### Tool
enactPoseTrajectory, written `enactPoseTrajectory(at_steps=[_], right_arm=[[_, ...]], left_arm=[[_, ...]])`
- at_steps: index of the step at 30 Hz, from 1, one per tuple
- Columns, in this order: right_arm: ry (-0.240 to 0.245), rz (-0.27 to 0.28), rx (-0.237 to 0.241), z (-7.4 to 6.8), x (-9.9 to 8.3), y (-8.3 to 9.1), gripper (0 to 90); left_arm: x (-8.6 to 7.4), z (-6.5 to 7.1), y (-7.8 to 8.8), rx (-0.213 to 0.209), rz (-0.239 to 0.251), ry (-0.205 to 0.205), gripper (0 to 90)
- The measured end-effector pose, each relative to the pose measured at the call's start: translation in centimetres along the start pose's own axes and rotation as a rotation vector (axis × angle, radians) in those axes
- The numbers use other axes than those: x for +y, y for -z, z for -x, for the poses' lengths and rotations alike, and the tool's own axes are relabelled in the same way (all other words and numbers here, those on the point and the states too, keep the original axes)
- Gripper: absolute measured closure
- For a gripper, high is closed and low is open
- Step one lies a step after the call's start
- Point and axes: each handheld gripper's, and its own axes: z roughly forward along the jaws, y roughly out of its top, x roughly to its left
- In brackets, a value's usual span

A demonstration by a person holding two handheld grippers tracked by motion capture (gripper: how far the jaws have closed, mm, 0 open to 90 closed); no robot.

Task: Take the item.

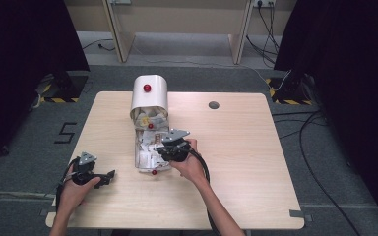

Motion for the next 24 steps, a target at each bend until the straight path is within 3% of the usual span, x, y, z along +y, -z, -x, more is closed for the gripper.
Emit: enactPoseTrajectory(at_steps=[9,15,24], right_arm=[[0.007,-0.039,0.005,-0.2,-0.5,-0.6,73.6],[0.031,-0.025,0.018,-0.4,-0.2,-0.1,86.5],[0.054,0.023,0.027,-1.0,0.9,1.0,88.7]], left_arm=[[0.0,0.0,0.0,0.000,0.000,0.000,0.0],[0.0,0.0,0.0,0.000,0.000,-0.001,0.0],[0.0,0.0,0.0,0.000,0.000,0.000,0.0]])
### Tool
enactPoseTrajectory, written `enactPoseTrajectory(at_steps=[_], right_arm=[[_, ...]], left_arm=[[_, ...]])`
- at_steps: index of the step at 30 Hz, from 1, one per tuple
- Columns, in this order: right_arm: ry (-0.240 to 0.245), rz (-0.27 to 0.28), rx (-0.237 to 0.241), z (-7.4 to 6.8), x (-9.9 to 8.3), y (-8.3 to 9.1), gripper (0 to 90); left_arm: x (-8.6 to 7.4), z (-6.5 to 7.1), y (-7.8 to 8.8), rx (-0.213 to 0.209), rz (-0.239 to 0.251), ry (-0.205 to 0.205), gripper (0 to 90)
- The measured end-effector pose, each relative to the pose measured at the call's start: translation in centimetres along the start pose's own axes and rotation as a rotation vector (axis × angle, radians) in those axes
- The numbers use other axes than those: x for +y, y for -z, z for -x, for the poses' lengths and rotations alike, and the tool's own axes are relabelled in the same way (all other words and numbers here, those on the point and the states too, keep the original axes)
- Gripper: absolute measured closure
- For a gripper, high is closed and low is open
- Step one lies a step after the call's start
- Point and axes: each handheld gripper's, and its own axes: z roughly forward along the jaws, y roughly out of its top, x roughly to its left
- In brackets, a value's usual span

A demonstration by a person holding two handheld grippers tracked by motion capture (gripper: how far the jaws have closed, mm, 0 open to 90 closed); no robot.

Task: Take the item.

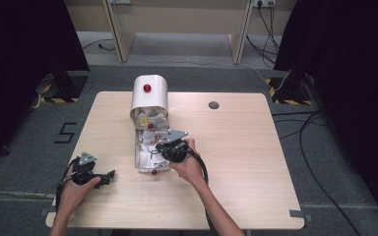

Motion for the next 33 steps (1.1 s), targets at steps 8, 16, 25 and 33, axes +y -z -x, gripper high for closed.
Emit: enactPoseTrajectory(at_steps=[8,16,25,33], right_arm=[[-0.008,0.037,-0.019,0.7,0.6,1.1,88.7],[-0.024,0.085,-0.051,2.1,1.2,3.3,88.7],[-0.069,0.125,-0.088,4.1,0.3,6.2,88.6],[-0.092,0.143,-0.120,5.5,-1.4,8.2,88.6]], left_arm=[[0.0,0.0,0.0,0.000,0.000,0.000,0.0],[0.0,0.0,0.0,0.000,0.000,0.000,0.0],[0.0,0.0,0.0,0.001,0.000,0.000,0.0],[0.0,0.0,0.0,0.001,0.000,0.001,0.0]])
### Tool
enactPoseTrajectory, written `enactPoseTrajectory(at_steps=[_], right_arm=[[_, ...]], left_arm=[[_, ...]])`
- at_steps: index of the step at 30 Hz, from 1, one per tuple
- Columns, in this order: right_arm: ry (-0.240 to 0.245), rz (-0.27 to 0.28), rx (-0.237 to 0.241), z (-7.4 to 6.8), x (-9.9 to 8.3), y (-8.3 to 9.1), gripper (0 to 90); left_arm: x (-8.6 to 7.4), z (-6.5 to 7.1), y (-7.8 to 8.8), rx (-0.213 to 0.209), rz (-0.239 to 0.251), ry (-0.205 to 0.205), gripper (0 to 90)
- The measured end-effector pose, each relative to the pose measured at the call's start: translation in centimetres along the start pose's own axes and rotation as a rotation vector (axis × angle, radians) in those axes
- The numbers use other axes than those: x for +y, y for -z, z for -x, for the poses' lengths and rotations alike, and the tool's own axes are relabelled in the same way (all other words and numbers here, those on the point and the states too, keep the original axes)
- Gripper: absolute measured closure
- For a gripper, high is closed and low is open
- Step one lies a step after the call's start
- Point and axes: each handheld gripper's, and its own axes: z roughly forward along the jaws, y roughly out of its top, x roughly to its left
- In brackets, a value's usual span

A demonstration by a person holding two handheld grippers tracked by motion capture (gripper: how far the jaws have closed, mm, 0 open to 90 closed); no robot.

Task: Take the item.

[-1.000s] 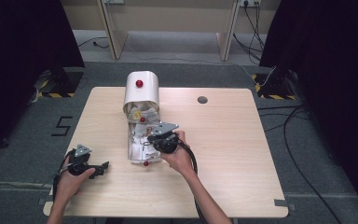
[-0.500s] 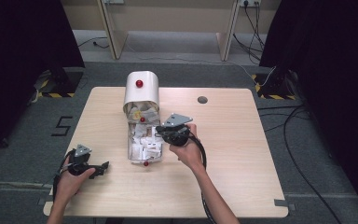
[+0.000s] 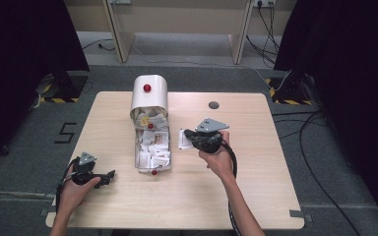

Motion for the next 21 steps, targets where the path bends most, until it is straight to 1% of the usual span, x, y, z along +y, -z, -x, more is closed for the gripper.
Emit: enactPoseTrajectory(at_steps=[3,8,12,21], right_arm=[[-0.018,0.010,-0.013,0.8,-0.7,0.7,88.6],[-0.025,0.008,-0.026,1.6,-1.3,1.4,88.5],[-0.032,0.016,-0.033,2.0,-1.4,1.7,88.5],[-0.034,0.010,-0.048,2.3,-1.8,1.7,88.3]], left_arm=[[0.0,0.0,0.0,0.000,0.000,0.000,0.0],[0.0,0.0,0.0,0.001,0.000,0.001,0.0],[0.0,0.0,0.0,0.002,0.000,0.001,0.0],[0.0,0.0,0.0,0.002,-0.001,0.001,0.0]])
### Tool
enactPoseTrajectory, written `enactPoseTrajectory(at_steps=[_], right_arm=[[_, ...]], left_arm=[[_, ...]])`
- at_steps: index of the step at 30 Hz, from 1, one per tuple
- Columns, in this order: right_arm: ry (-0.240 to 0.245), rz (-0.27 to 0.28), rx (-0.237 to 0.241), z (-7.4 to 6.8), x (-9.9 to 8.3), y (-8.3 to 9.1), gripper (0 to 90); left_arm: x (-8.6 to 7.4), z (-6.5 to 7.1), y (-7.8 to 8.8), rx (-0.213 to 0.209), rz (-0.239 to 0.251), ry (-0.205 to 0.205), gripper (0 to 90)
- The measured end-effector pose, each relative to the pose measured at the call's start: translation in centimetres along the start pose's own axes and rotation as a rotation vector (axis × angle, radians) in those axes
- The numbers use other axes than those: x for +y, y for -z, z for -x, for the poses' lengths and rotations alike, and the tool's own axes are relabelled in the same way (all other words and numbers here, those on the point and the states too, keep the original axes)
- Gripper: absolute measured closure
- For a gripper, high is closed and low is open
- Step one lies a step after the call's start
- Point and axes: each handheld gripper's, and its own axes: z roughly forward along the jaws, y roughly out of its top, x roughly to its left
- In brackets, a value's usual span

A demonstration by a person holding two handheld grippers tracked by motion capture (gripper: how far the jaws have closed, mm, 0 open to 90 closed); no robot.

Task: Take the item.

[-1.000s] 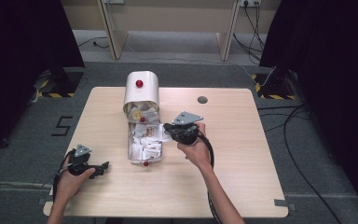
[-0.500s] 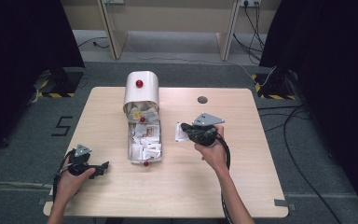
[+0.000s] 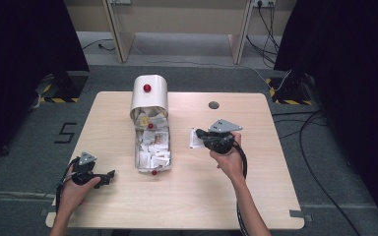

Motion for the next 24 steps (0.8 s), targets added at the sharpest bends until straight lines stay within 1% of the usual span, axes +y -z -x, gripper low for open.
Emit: enactPoseTrajectory(at_steps=[8,10,24], right_arm=[[-0.014,-0.009,-0.017,0.6,-0.6,0.1,88.4],[-0.011,-0.014,-0.021,0.7,-0.7,0.0,88.3],[-0.030,-0.023,-0.032,1.3,-1.9,0.0,88.2]], left_arm=[[0.0,0.0,0.0,0.000,0.000,0.000,0.0],[0.0,0.0,0.0,0.000,0.000,0.000,0.0],[0.0,0.0,0.0,0.000,0.000,0.000,0.0]])
